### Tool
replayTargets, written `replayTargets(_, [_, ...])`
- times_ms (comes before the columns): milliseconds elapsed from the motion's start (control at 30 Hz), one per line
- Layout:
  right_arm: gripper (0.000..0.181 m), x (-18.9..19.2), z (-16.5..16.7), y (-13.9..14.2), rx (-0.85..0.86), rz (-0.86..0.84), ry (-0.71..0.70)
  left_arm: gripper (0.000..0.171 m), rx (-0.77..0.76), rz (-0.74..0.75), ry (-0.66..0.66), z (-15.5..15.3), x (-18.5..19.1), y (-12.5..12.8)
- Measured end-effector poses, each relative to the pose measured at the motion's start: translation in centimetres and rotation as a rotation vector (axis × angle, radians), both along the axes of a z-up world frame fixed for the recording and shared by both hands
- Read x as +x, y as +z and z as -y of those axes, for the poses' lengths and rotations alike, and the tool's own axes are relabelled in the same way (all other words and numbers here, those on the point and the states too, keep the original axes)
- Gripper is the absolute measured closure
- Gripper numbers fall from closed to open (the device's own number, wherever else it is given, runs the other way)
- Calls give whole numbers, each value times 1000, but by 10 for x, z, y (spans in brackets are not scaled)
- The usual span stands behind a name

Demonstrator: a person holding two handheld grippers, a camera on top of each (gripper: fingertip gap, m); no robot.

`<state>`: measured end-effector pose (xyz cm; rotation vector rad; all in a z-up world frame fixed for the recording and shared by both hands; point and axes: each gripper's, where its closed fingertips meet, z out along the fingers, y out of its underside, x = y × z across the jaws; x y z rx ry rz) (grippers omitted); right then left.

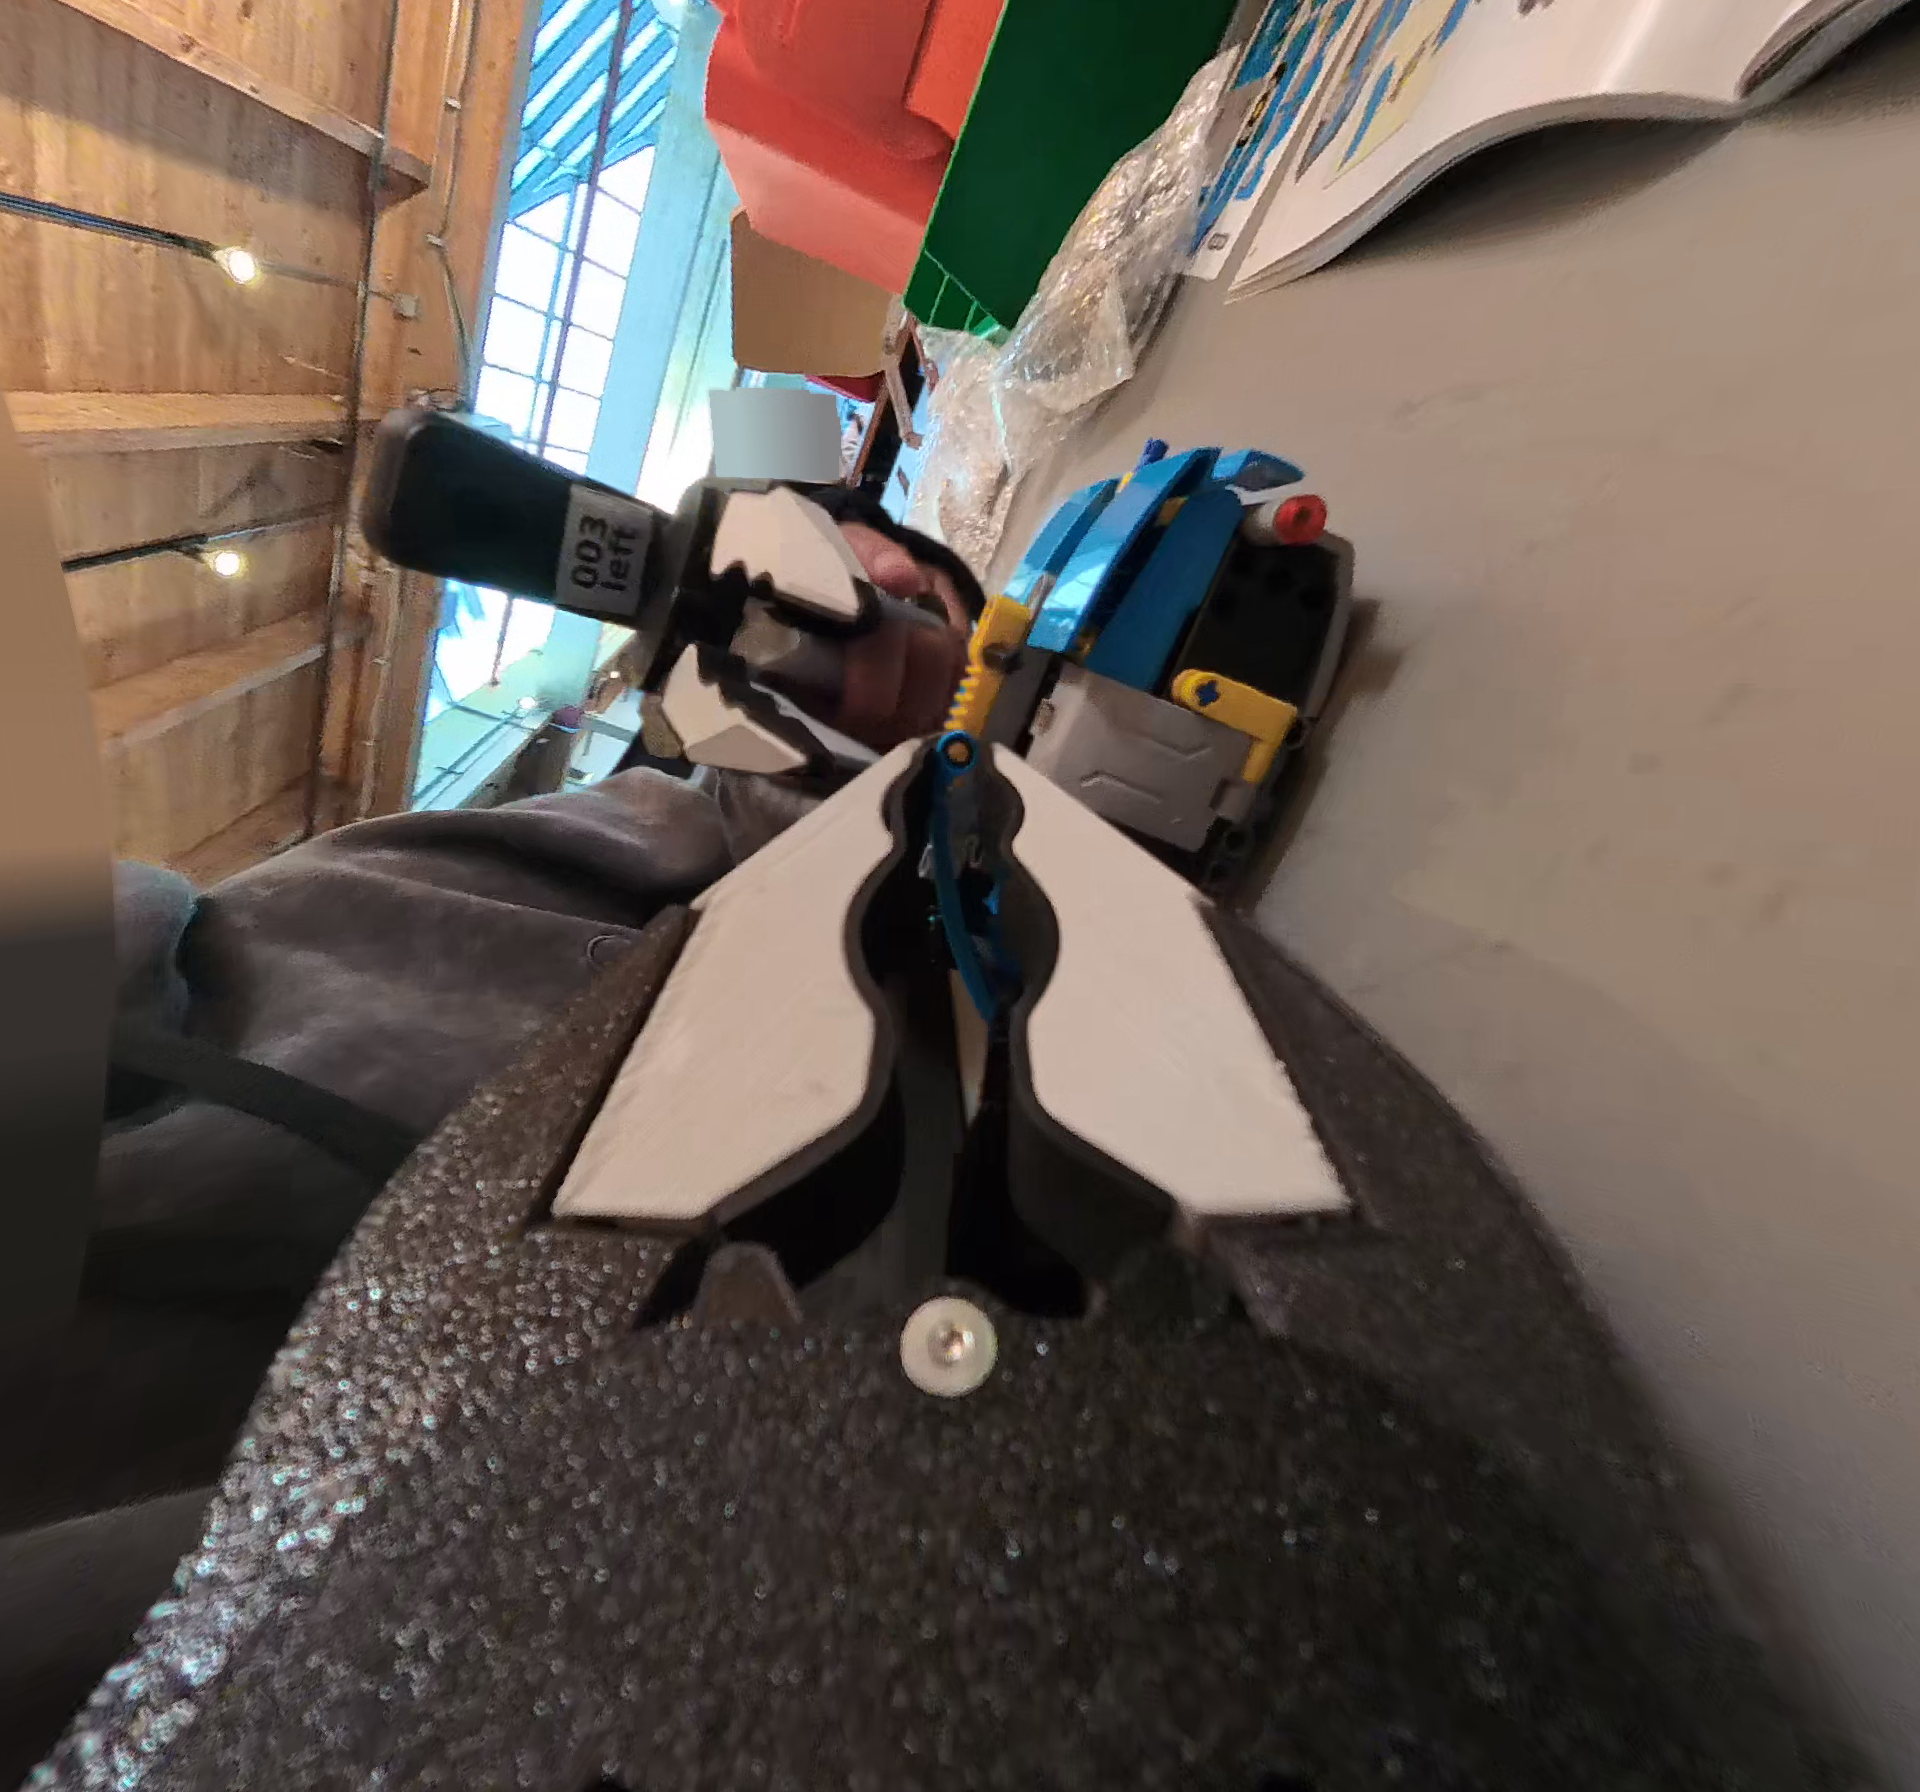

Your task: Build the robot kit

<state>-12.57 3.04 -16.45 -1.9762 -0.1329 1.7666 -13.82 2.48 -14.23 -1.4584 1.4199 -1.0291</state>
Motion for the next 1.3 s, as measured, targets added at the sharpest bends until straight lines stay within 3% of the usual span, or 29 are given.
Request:
replayTargets(233, [175,-1,4,8,-37,-91,26,149,100,-105,-143,9,21,-11])
replayTargets(700, [173,3,3,11,23,-82,2,159,-102,-51,-168,4,28,-7])
replayTargets(1100, [175,-1,9,9,10,-72,52,159,15,-33,-199,11,20,-9])
replayTargets(1200, [175,-2,10,9,36,-50,48,160,-32,-23,-205,11,19,-8])
replayTargets(1300, [173,-1,8,15,117,-27,22,161,-185,19,-197,9,20,-1])
